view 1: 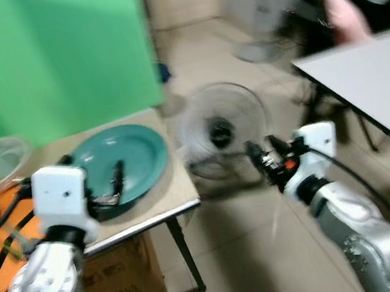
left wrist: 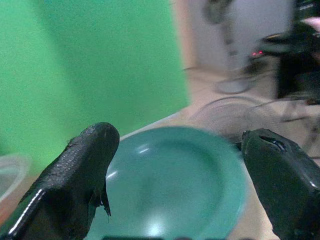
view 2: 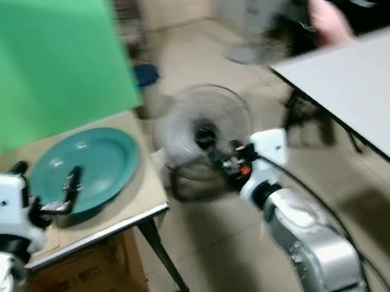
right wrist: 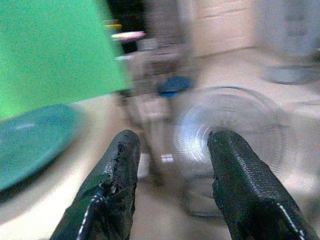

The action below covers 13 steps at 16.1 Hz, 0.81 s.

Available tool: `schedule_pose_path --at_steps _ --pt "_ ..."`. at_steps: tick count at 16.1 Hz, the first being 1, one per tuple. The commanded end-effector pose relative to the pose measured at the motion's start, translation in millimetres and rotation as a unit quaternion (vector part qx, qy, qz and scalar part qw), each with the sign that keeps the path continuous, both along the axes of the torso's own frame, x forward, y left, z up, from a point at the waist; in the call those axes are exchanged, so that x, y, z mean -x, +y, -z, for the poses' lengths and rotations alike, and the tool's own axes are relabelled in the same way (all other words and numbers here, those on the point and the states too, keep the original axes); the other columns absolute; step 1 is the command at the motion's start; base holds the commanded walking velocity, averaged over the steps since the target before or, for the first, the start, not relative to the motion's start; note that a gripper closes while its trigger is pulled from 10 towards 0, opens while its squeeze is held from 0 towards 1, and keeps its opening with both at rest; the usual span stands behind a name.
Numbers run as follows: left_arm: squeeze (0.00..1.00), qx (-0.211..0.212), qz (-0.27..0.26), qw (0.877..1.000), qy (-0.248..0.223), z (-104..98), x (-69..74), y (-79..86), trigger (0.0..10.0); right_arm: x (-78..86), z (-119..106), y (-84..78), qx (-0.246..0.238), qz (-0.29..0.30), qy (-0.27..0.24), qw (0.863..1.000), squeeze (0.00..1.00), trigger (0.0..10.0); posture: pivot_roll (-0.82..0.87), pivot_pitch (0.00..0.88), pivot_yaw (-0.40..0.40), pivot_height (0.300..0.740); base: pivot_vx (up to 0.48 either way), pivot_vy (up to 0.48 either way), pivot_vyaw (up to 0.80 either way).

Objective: Setting the table

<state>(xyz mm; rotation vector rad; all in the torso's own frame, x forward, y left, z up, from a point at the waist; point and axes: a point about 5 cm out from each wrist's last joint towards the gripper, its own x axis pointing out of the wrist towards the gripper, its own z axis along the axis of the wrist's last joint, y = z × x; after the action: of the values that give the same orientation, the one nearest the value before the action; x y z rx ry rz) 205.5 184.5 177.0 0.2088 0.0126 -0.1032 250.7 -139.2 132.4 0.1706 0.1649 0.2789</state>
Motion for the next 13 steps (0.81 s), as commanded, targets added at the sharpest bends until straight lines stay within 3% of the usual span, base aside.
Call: schedule_pose_path --at_steps 1,2,3,4,12,13 --pt "0.0 0.002 -0.003 1.0 -0.001 1 -2.1 4.1 10.0 -6.4 -3 4.2 0.001 0.015 -0.012 1.0 0.0 10.0 -0.01 0.0 0.043 0.74 0.0 0.36 -0.8" --pt "0.0 0.006 -0.002 1.0 -0.003 1 -3.3 4.0 10.0 -9.2 -3 2.8 0.004 0.027 -0.015 1.0 0.0 10.0 -0.01 0.0 0.041 0.74 0.0 0.364 -0.8" --pt "0.0 0.005 0.003 1.0 -0.004 1 -5.1 4.0 10.0 -12.1 -4 2.6 0.003 0.032 -0.018 0.999 0.44 10.0 -0.01 0.0 0.041 0.74 0.0 0.375 -0.8" --pt "0.0 0.003 0.005 1.0 -0.004 1 -6.5 4.1 10.0 -14.1 -4 3.6 0.004 0.03 -0.02 0.999 1.0 10.0 -0.01 0.0 0.041 0.74 0.0 0.39 -0.8" --pt "0.0 -0.003 0.004 1.0 -0.009 -1 -3.9 4.3 10.0 -17.8 -6 9.4 0.011 -0.005 -0.023 1.0 1.0 10.0 -0.01 0.005 0.026 0.74 0.0 0.42 -0.8" --pt "0.0 -0.002 -0.001 1.0 -0.008 -1 -0.3 3.2 10.0 -17.1 -6 13.0 0.013 -0.033 -0.024 0.999 0.0 10.0 0.0 0.007 0.02 0.74 0.0 0.424 0.0"
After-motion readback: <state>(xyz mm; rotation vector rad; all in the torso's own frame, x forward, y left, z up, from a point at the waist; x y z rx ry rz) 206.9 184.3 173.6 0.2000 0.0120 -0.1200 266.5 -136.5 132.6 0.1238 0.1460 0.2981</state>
